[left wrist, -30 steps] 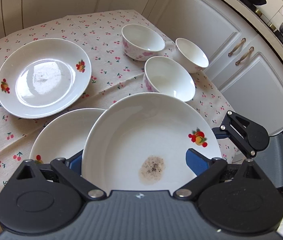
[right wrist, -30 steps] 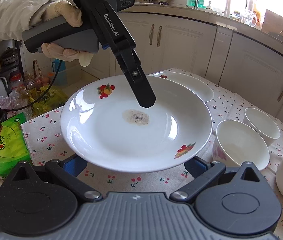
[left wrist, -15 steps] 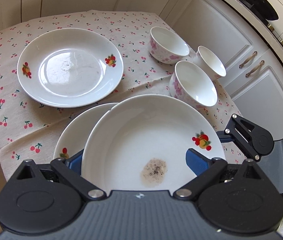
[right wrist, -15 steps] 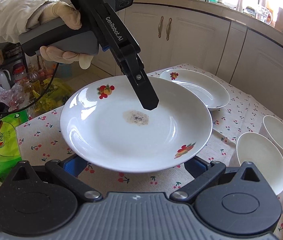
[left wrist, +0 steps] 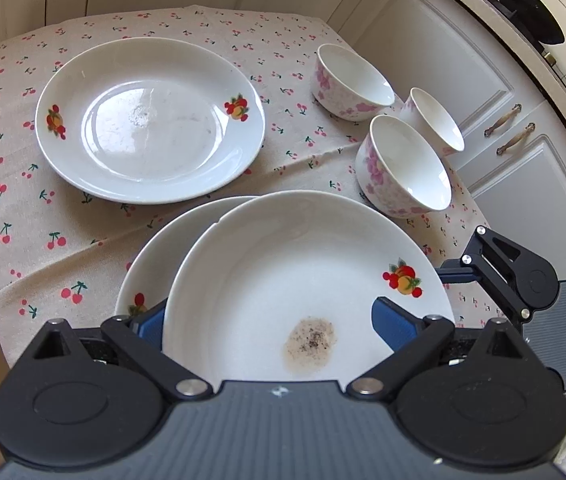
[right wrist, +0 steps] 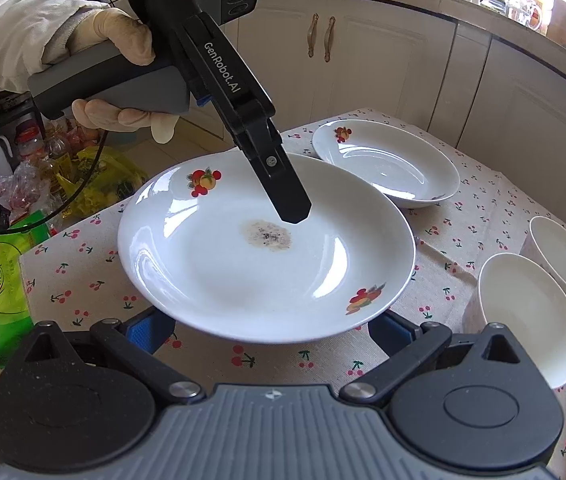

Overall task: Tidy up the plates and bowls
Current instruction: 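Lift and carry the stained plate over the plain white plate with the left tool, then lower the stained plate onto the plain plate and open the left tool, then move the left tool toward the smaller white plate with fruit motif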

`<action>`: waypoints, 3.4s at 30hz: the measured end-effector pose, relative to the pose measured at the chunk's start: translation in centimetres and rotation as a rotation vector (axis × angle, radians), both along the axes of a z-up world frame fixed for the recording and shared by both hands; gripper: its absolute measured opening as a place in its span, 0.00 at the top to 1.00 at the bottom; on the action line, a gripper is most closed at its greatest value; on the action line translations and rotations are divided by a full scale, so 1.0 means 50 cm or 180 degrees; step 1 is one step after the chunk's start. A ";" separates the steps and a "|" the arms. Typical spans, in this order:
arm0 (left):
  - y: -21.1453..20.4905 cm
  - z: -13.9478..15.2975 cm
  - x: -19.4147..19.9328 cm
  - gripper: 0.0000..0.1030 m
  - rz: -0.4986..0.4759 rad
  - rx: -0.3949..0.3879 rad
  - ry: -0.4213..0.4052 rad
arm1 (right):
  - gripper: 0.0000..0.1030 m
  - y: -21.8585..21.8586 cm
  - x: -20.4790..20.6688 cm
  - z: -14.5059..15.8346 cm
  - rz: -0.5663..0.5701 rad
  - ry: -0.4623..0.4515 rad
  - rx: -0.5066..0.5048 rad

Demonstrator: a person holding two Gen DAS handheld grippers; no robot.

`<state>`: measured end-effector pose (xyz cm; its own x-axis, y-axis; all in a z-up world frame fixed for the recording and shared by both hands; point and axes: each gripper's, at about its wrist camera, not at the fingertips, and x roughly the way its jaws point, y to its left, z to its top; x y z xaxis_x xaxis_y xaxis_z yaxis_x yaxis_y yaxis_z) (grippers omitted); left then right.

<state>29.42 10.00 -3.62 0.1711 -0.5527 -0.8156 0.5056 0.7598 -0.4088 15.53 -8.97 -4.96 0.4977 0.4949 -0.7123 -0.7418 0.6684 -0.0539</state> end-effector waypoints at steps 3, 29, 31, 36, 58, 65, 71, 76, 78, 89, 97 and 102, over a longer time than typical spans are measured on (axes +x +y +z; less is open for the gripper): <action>0.001 -0.005 0.002 0.04 0.0012 0.0015 0.0022 | 0.00 -0.002 0.001 0.000 -0.0005 -0.0001 0.0006; 0.019 -0.003 -0.003 0.04 0.0213 0.0169 0.0146 | 0.00 0.015 -0.007 -0.003 0.0015 -0.0134 -0.0160; 0.024 -0.001 -0.007 0.04 0.0246 0.0152 0.0154 | 0.00 0.016 -0.007 -0.002 0.0011 -0.0134 -0.0152; 0.036 0.008 -0.016 0.04 0.0340 0.0104 0.0143 | 0.00 0.022 -0.008 -0.005 -0.0003 -0.0149 -0.0156; 0.048 0.026 -0.045 0.04 0.0467 0.0188 0.0019 | 0.00 -0.009 -0.037 0.007 -0.0350 -0.0242 -0.0101; 0.030 0.026 -0.052 0.04 0.0504 0.0376 -0.0080 | 0.00 -0.025 -0.052 0.007 -0.0467 -0.0223 -0.0018; 0.019 0.025 -0.061 0.04 0.0578 0.0489 -0.0191 | 0.00 -0.030 -0.063 0.009 -0.0520 -0.0238 -0.0022; -0.004 0.025 -0.077 0.04 0.0636 0.0821 -0.0395 | 0.00 -0.036 -0.070 0.011 -0.0598 -0.0249 -0.0030; -0.012 0.027 -0.082 0.04 0.0588 0.0846 -0.0471 | 0.00 -0.039 -0.071 0.009 -0.0635 -0.0227 -0.0006; -0.037 0.088 -0.148 0.03 0.0375 0.0635 -0.1250 | 0.00 -0.063 -0.086 0.024 -0.0760 -0.0321 0.0098; -0.029 0.068 -0.146 0.02 0.0328 0.0814 -0.1254 | 0.00 -0.087 -0.080 0.045 -0.0806 -0.0415 0.0206; -0.009 0.069 -0.124 0.02 0.0477 0.0797 -0.1263 | 0.00 -0.095 -0.057 0.048 -0.0760 -0.0456 0.0141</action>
<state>23.23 9.57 -0.16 0.5581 -0.2936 -0.7761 0.4631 0.8863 -0.0023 12.67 -13.73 -2.58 0.6981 0.3806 -0.6065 -0.5499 0.8275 -0.1136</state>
